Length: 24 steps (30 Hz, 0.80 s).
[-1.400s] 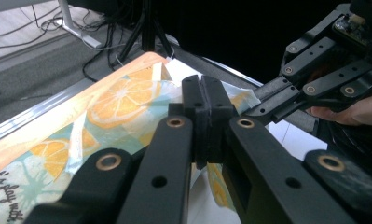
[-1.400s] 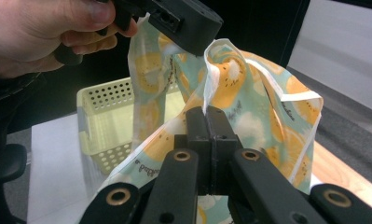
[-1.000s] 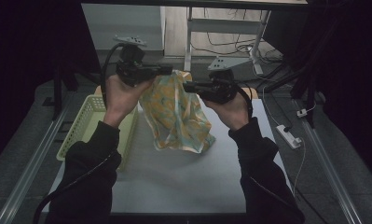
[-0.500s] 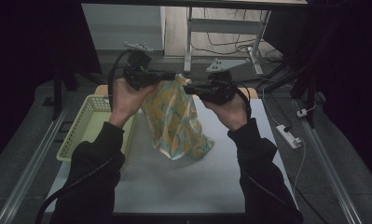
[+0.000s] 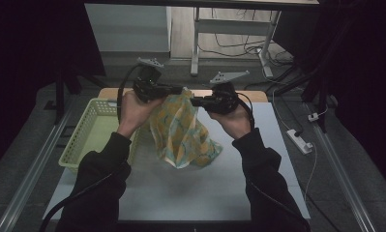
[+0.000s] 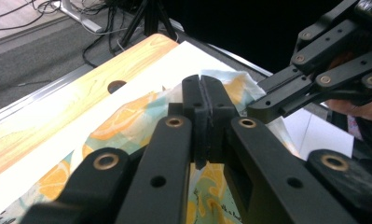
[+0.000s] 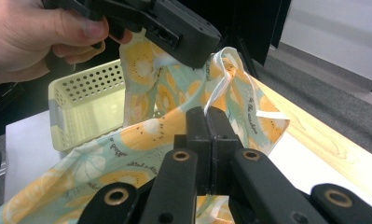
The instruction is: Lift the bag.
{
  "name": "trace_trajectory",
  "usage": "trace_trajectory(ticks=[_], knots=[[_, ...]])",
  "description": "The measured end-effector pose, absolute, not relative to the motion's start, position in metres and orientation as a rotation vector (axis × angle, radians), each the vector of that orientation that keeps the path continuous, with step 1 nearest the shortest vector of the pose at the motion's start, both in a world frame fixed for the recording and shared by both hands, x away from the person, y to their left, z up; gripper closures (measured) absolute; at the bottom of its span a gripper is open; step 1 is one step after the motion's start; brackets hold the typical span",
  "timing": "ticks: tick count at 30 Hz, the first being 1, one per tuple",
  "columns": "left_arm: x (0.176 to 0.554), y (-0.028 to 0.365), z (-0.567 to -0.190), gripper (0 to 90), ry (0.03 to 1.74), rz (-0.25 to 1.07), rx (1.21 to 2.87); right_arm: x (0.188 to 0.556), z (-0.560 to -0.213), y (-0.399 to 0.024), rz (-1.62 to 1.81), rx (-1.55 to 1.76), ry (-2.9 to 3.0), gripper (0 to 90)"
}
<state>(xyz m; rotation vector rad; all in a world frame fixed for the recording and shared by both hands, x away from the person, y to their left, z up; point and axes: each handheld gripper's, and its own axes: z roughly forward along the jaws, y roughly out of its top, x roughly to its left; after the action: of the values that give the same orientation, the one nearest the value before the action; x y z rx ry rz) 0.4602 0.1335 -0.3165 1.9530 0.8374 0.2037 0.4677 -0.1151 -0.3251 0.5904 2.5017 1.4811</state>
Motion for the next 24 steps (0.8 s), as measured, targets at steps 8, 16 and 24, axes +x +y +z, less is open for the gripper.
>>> trace_trajectory(ticks=[8,16,24], knots=[[0.457,0.133,-0.322,75.6,0.813,0.226,1.962,0.467,-0.33,-0.12,1.517,0.616,2.482,80.6],[0.442,0.14,-0.313,51.5,0.777,0.285,1.963,0.465,-0.328,-0.129,1.554,0.624,2.453,69.1],[0.424,0.151,-0.31,31.4,0.777,0.344,1.974,0.461,-0.326,-0.134,1.548,0.626,2.458,59.7]])
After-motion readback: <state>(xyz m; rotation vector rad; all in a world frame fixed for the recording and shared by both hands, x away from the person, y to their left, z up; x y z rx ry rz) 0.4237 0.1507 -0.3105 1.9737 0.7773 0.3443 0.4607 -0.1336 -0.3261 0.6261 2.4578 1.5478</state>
